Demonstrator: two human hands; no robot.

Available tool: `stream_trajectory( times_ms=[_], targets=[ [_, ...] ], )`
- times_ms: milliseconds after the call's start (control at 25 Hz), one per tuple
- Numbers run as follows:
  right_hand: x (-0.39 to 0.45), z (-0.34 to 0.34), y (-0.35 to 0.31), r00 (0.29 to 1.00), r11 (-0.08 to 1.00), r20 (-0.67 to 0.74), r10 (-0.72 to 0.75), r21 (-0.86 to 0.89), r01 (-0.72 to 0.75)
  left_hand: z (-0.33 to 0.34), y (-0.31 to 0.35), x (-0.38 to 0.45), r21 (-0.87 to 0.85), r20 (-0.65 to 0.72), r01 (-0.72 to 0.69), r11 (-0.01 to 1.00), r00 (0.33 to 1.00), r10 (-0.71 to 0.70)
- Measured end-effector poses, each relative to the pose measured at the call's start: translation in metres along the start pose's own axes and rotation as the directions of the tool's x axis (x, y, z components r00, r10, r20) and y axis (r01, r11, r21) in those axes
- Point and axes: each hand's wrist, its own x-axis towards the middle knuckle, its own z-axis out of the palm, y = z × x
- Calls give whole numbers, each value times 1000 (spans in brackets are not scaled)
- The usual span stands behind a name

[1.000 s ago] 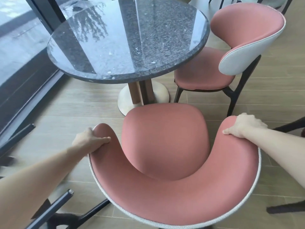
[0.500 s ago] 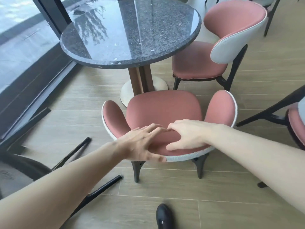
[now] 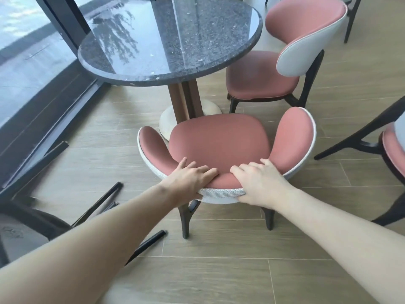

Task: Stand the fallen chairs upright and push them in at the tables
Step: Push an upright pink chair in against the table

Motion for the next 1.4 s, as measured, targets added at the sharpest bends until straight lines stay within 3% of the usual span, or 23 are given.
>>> stream_trajectory(
  times_ms=[200, 560, 840, 1400],
  targets=[
    [0, -2, -2, 1000, 999, -8, -19, -29, 19, -7, -9, 2, 84, 18, -67, 994, 998, 66],
    [24, -12, -13, 995, 997, -52, -80, -5, 80, -7, -38, 0, 88, 22, -30, 996, 999, 28],
    [23, -17, 13, 999, 999, -29, -21, -30, 20, -10, -24, 27, -19, 9, 15, 1000, 1000, -15],
    [26, -19, 9, 1000, 997, 14, -24, -75, 25, -12, -25, 23, -52, -23, 8, 999, 1000, -10]
  ],
)
